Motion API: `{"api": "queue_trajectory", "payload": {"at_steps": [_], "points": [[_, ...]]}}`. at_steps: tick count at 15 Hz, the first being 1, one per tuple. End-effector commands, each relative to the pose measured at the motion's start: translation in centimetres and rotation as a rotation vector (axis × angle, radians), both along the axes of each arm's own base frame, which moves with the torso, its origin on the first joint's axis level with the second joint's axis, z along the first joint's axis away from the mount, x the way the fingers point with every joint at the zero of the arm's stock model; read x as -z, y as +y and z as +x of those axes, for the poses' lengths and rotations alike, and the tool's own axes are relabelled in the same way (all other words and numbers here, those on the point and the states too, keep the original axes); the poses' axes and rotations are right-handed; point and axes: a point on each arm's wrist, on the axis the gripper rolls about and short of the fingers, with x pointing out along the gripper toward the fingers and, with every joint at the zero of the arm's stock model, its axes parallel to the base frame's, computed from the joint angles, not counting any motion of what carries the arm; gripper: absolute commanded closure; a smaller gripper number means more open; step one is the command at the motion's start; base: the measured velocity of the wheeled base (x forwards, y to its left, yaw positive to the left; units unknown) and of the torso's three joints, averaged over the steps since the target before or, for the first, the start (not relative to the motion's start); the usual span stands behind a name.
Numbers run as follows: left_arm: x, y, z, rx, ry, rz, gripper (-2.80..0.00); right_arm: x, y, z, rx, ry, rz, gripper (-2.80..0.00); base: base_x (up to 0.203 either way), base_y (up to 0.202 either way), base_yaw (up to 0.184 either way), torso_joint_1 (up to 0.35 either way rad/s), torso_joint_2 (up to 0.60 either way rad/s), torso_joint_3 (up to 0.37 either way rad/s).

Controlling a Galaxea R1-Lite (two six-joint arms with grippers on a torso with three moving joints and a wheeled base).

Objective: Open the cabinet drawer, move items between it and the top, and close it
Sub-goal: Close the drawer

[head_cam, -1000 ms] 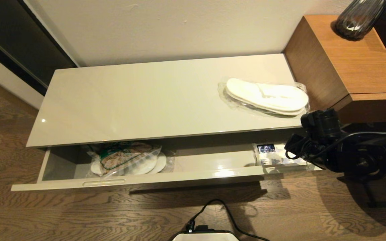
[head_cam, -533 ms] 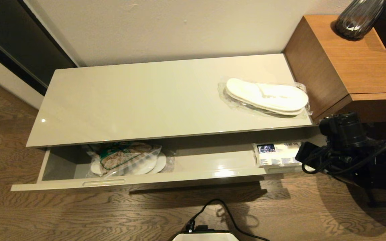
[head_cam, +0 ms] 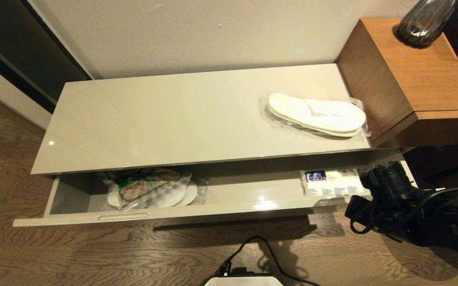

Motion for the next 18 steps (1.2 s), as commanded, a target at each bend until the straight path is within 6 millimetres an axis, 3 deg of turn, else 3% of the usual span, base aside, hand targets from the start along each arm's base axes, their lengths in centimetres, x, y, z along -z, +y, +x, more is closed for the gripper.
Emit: {"api": "queue_trajectory", "payload": {"at_steps": [1, 6, 9, 15, 18], "points": [[0.0, 0.0, 0.0, 0.000, 0.000, -0.001, 0.00, 0.6, 0.5, 1.3, 0.001, -0.032, 0.016, 0.00, 0.000, 0.000, 0.000, 0.000, 0.00, 0.000], [0.0, 0.0, 0.0, 0.000, 0.000, -0.001, 0.00, 0.7, 1.0, 5.2, 0.028, -0.092, 0.030, 0.00, 0.000, 0.000, 0.000, 0.000, 0.00, 0.000], [0.0, 0.0, 0.0, 0.000, 0.000, -0.001, 0.00, -0.6, 0.7, 7.3, 0.054, -0.153, 0.047, 0.00, 0.000, 0.000, 0.000, 0.000, 0.00, 0.000], [0.0, 0.0, 0.0, -0.001, 0.000, -0.001, 0.00, -4.6, -0.2, 8.1, 0.062, -0.224, 0.037, 0.00, 0.000, 0.000, 0.000, 0.000, 0.00, 0.000], [0.0, 0.0, 0.0, 0.000, 0.002, -0.001, 0.00, -6.0, -1.0, 7.6, 0.078, -0.231, 0.034, 0.00, 0.000, 0.000, 0.000, 0.000, 0.00, 0.000]]}}
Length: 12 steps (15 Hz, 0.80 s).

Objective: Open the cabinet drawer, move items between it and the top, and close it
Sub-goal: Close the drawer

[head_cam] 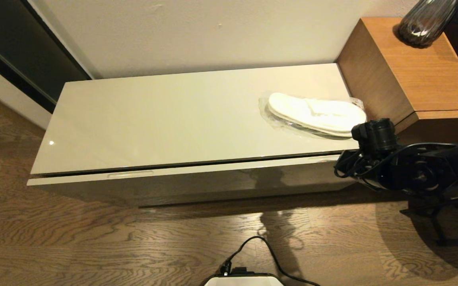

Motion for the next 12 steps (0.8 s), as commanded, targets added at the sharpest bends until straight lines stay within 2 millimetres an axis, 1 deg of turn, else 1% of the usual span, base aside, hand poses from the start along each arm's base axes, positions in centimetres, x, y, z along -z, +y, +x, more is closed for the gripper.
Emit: {"api": "queue_trajectory", "payload": {"at_steps": [1, 4, 6, 7, 8, 10, 11, 12], "points": [[0.0, 0.0, 0.0, -0.001, 0.001, -0.001, 0.00, -1.8, -0.5, -0.7, 0.013, -0.038, 0.010, 0.00, 0.000, 0.000, 0.000, 0.000, 0.00, 0.000], [0.0, 0.0, 0.0, -0.001, 0.001, -0.001, 0.00, -3.6, -1.1, -2.7, 0.018, -0.044, 0.014, 0.00, 0.000, 0.000, 0.000, 0.000, 0.00, 0.000], [0.0, 0.0, 0.0, -0.001, 0.001, -0.001, 0.00, -5.4, -1.8, -5.5, 0.018, -0.059, 0.018, 0.00, 0.000, 0.000, 0.000, 0.000, 0.00, 0.000], [0.0, 0.0, 0.0, -0.002, 0.001, -0.001, 0.00, -6.8, -2.4, -7.6, 0.020, -0.079, 0.024, 0.00, 0.000, 0.000, 0.000, 0.000, 0.00, 0.000], [0.0, 0.0, 0.0, -0.001, 0.001, -0.001, 0.00, -8.3, -3.0, -10.2, 0.023, -0.107, 0.031, 0.00, 0.000, 0.000, 0.000, 0.000, 0.00, 0.000], [0.0, 0.0, 0.0, -0.001, 0.001, -0.001, 0.00, -11.4, -4.7, -16.9, 0.028, -0.156, 0.043, 0.00, 0.000, 0.000, 0.000, 0.000, 0.00, 0.000], [0.0, 0.0, 0.0, -0.001, 0.001, -0.001, 0.00, -12.6, -5.8, -21.0, 0.033, -0.172, 0.045, 0.00, 0.000, 0.000, 0.000, 0.000, 0.00, 0.000], [0.0, 0.0, 0.0, -0.002, 0.001, -0.001, 0.00, -13.3, -7.0, -25.3, 0.036, -0.176, 0.042, 0.00, 0.000, 0.000, 0.000, 0.000, 0.00, 0.000]]}}
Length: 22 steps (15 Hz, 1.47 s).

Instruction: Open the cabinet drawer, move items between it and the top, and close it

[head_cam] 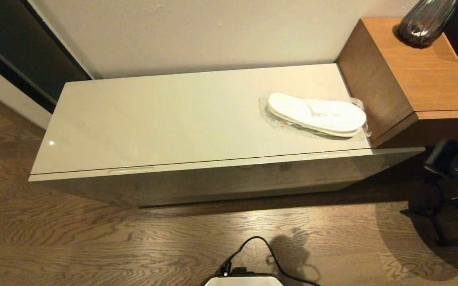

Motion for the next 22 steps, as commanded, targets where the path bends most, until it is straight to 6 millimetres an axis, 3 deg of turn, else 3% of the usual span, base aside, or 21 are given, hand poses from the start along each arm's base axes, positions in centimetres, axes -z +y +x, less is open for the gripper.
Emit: {"api": "queue_trajectory", "payload": {"at_steps": [1, 4, 6, 7, 8, 12, 14, 16, 17, 20, 22], "points": [[0.0, 0.0, 0.0, 0.000, 0.000, -0.001, 0.00, -3.0, -3.4, -13.2, 0.011, -0.095, 0.018, 0.00, 0.000, 0.000, 0.000, 0.000, 0.00, 0.000], [0.0, 0.0, 0.0, 0.000, 0.000, -0.001, 0.00, -1.4, -6.1, -26.9, 0.050, -0.005, -0.038, 0.00, 0.000, 0.000, 0.000, 0.000, 0.00, 0.000], [0.0, 0.0, 0.0, -0.001, 0.000, -0.001, 0.00, 0.9, -6.5, -33.0, 0.063, -0.062, -0.083, 0.00, 0.000, 0.000, 0.000, 0.000, 0.00, 0.000], [0.0, 0.0, 0.0, -0.001, 0.000, -0.001, 0.00, 1.5, -6.5, -34.6, 0.079, -0.099, -0.073, 0.00, 0.000, 0.000, 0.000, 0.000, 0.00, 0.000], [0.0, 0.0, 0.0, 0.000, 0.000, -0.001, 0.00, 1.5, -6.3, -35.9, 0.097, -0.131, -0.048, 0.00, 0.000, 0.000, 0.000, 0.000, 0.00, 0.000], [0.0, 0.0, 0.0, 0.000, 0.000, -0.001, 0.00, 2.2, -3.8, -36.9, 0.061, -0.110, -0.093, 0.00, 0.000, 0.000, 0.000, 0.000, 0.00, 0.000], [0.0, 0.0, 0.0, -0.001, 0.000, -0.001, 0.00, 5.3, -3.8, -38.5, -0.011, -0.147, -0.152, 0.00, 0.000, 0.000, 0.000, 0.000, 0.00, 0.000], [0.0, 0.0, 0.0, 0.000, 0.000, -0.001, 0.00, 9.0, -3.9, -38.5, -0.021, -0.113, -0.199, 0.00, 0.000, 0.000, 0.000, 0.000, 0.00, 0.000], [0.0, 0.0, 0.0, -0.001, 0.000, -0.001, 0.00, 9.6, -3.9, -38.3, -0.027, -0.100, -0.209, 0.00, 0.000, 0.000, 0.000, 0.000, 0.00, 0.000], [0.0, 0.0, 0.0, 0.000, 0.000, -0.001, 0.00, 9.4, -3.9, -38.3, -0.060, -0.104, -0.193, 0.00, 0.000, 0.000, 0.000, 0.000, 0.00, 0.000], [0.0, 0.0, 0.0, 0.000, 0.000, -0.001, 0.00, 8.7, -3.9, -39.7, -0.066, -0.186, -0.215, 0.00, 0.000, 0.000, 0.000, 0.000, 0.00, 0.000]]}}
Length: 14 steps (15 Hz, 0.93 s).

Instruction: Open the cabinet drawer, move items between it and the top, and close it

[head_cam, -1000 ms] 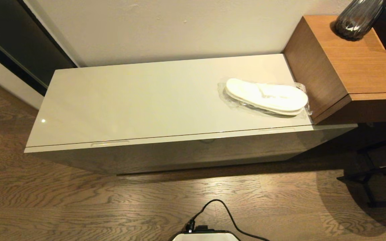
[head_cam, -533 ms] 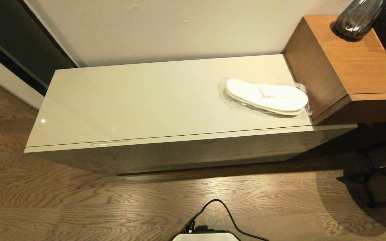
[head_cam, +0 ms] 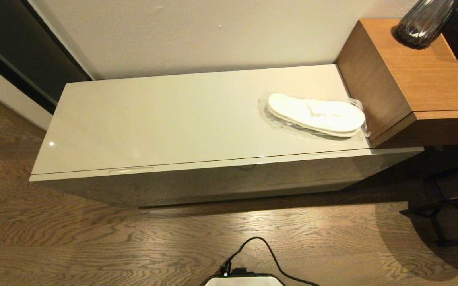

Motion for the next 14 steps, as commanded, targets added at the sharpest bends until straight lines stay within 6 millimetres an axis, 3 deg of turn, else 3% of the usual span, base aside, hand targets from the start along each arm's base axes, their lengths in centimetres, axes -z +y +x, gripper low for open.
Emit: {"api": "queue_trajectory", "payload": {"at_steps": [1, 2, 4, 7, 10, 12, 14], "points": [[0.0, 0.0, 0.0, -0.001, 0.001, -0.001, 0.00, -0.6, 0.0, -1.6, -0.013, -0.085, -0.026, 0.00, 0.000, 0.000, 0.000, 0.000, 0.00, 0.000], [0.0, 0.0, 0.0, 0.000, 0.001, -0.001, 0.00, -0.9, 0.0, -1.9, -0.025, -0.112, -0.058, 0.00, 0.000, 0.000, 0.000, 0.000, 0.00, 0.000], [0.0, 0.0, 0.0, -0.001, 0.001, -0.001, 0.00, -1.0, 0.0, -0.2, -0.041, -0.091, -0.110, 0.00, 0.000, 0.000, 0.000, 0.000, 0.00, 0.000], [0.0, 0.0, 0.0, 0.000, 0.001, -0.001, 0.00, -0.3, 0.0, 5.6, -0.067, -0.049, -0.165, 0.00, 0.000, 0.000, 0.000, 0.000, 0.00, 0.000], [0.0, 0.0, 0.0, -0.001, 0.001, -0.001, 0.00, 2.4, 0.0, 12.3, -0.097, -0.070, -0.201, 0.00, 0.000, 0.000, 0.000, 0.000, 0.00, 0.000], [0.0, 0.0, 0.0, 0.000, 0.001, -0.001, 0.00, 5.5, 0.1, 16.5, -0.121, -0.139, -0.256, 0.00, 0.000, 0.000, 0.000, 0.000, 0.00, 0.000], [0.0, 0.0, 0.0, 0.000, 0.001, -0.001, 0.00, 8.1, 0.2, 18.7, -0.170, -0.225, -0.298, 0.00, 0.000, 0.000, 0.000, 0.000, 0.00, 0.000]]}}
